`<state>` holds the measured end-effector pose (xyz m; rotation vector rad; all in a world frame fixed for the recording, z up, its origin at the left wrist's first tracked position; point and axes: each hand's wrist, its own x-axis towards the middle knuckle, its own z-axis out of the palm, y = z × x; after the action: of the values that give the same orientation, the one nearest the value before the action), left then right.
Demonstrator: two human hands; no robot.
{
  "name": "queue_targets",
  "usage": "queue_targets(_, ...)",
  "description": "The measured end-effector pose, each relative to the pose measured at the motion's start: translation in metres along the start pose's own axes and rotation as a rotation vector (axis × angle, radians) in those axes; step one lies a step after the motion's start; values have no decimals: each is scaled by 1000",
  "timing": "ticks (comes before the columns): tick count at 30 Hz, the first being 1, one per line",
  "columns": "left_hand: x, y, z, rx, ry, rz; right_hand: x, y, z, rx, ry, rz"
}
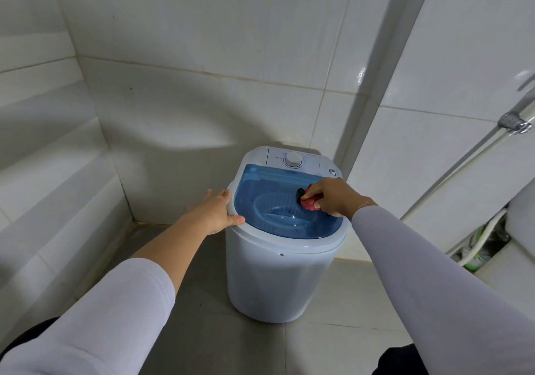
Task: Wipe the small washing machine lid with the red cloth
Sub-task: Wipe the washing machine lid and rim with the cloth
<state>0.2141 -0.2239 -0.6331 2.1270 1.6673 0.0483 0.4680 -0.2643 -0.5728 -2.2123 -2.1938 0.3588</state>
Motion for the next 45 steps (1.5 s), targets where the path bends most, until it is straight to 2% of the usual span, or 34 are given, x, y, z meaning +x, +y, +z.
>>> queue_targets(12,-5,4,-1,-13,7,3,-38,44,-1,140,92,145)
queue_targets(16,-6,2,-1,-60,12,-6,-43,47,-12,30,79,176)
queue_targets(20,-12,3,1,-160,35,5,-34,11,-36,22,127,98)
queue_targets(26,-18,-4,8,-432,9,51,6,-69,-32,-25,81,-100)
queue_targets(31,-16,-8,19,-403,42,57,27,-122,-6,-57,-7,-229)
queue_targets(40,-17,-8,21,-357,29,22,27,-121,6,-184,-118,-286)
queue_targets(45,-17,-6,17,-336,29,16,24,-110,5,-245,-108,-283)
